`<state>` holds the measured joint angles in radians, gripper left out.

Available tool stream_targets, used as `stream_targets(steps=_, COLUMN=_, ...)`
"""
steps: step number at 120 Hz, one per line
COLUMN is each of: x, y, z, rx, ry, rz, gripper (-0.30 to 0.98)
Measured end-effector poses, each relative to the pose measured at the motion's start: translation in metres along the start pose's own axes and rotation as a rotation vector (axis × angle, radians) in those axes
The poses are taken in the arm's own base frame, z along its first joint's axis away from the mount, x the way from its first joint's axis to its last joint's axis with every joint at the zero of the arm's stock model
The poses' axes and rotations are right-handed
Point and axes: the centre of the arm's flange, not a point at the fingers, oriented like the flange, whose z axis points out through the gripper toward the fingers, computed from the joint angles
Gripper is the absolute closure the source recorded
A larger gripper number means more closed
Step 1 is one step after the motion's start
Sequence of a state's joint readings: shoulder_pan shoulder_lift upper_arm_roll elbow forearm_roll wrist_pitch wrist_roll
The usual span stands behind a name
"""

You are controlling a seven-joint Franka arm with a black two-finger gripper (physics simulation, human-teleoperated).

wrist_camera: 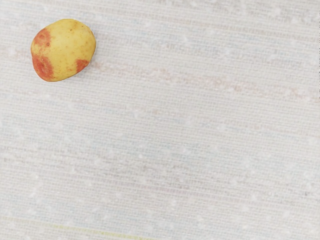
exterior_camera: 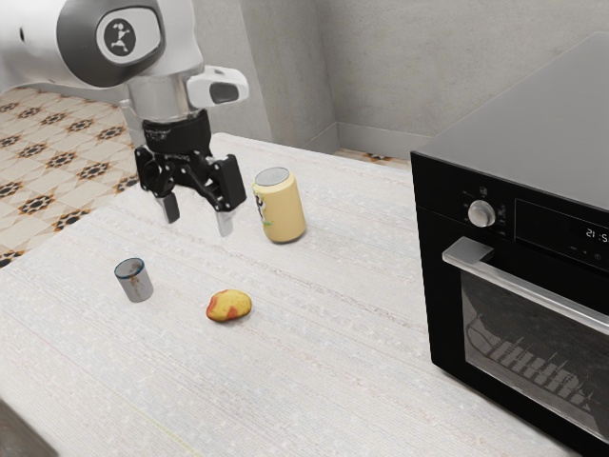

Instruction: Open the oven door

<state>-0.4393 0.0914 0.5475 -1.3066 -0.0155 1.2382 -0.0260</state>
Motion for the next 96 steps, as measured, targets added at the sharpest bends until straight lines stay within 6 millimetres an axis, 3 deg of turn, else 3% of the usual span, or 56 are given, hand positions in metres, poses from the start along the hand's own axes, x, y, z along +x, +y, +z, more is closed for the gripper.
stream_targets(steps=30, x=0.010, y=-0.009, z=-0.017, rx=-0.025, ry=0.141, rz=-0.019, gripper=0.00)
stream_targets(steps=32, x=0.000, y=-0.009, z=-0.034, rx=-0.035, ry=0.180, rz=-0.007, gripper=0.00)
stream_targets(steps=34, x=-0.024, y=-0.009, z=-0.069, rx=-0.064, ry=0.259, rz=0.030, gripper=0.00)
stream_targets(steps=40, x=-0.111, y=-0.006, z=-0.155, rx=-0.160, ry=0.473, rz=0.211, gripper=0.00)
stream_targets(steps=45, x=-0.147, y=0.018, z=-0.172, rx=-0.184, ry=0.514, rz=0.383, gripper=0.00)
stream_targets(steps=50, x=-0.159, y=0.066, z=-0.165, rx=-0.171, ry=0.495, rz=0.567, gripper=0.00)
stream_targets(steps=53, x=-0.169, y=0.098, z=-0.150, rx=-0.160, ry=0.474, rz=0.690, gripper=0.00)
stream_targets(steps=65, x=-0.203, y=0.192, z=-0.086, rx=-0.080, ry=0.456, rz=1.083, gripper=0.00)
stream_targets(steps=71, x=-0.212, y=0.232, z=-0.065, rx=-0.023, ry=0.482, rz=1.246, gripper=0.00)
stream_targets(steps=79, x=-0.212, y=0.264, z=-0.043, rx=0.042, ry=0.527, rz=1.409, gripper=0.00)
stream_targets(steps=96, x=-0.192, y=0.299, z=-0.027, rx=0.138, ry=0.638, rz=1.643, gripper=0.00)
